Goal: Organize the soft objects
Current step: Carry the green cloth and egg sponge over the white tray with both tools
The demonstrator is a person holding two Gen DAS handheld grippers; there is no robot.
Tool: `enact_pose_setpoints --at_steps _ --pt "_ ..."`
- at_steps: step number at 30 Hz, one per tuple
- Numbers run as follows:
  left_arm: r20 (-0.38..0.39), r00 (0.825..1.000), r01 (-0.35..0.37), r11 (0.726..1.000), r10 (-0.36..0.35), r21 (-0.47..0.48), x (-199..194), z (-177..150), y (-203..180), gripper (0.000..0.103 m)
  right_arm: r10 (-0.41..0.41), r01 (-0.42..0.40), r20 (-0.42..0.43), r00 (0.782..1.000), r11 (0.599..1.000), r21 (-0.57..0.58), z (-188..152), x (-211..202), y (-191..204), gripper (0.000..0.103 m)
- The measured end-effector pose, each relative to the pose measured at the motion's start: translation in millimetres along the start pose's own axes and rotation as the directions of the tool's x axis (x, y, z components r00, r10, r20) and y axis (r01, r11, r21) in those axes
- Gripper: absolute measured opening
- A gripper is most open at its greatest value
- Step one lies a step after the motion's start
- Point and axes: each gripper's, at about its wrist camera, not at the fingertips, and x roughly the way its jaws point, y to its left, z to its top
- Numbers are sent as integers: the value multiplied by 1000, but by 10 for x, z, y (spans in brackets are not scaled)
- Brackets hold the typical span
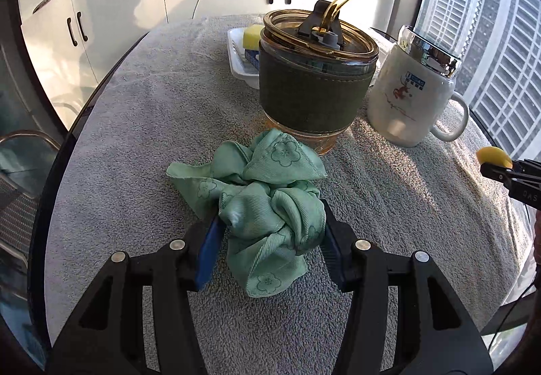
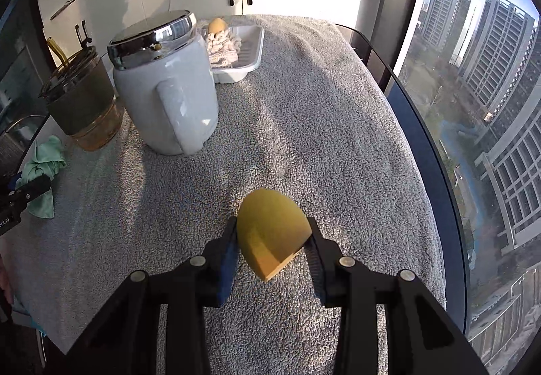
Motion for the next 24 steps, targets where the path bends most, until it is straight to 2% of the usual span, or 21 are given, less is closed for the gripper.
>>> enact_pose_setpoints --at_steps 10,17,24 --pt "11 997 -81 994 82 -74 74 211 497 50 -16 16 1 1000 999 30 266 201 -156 40" --pt "20 991 -126 987 129 -103 234 431 767 51 5 -4 -10 1000 998 61 528 403 -244 40" --pt "16 984 -174 982 175 -78 521 731 990 51 4 -2 -20 1000 997 75 870 647 -335 40"
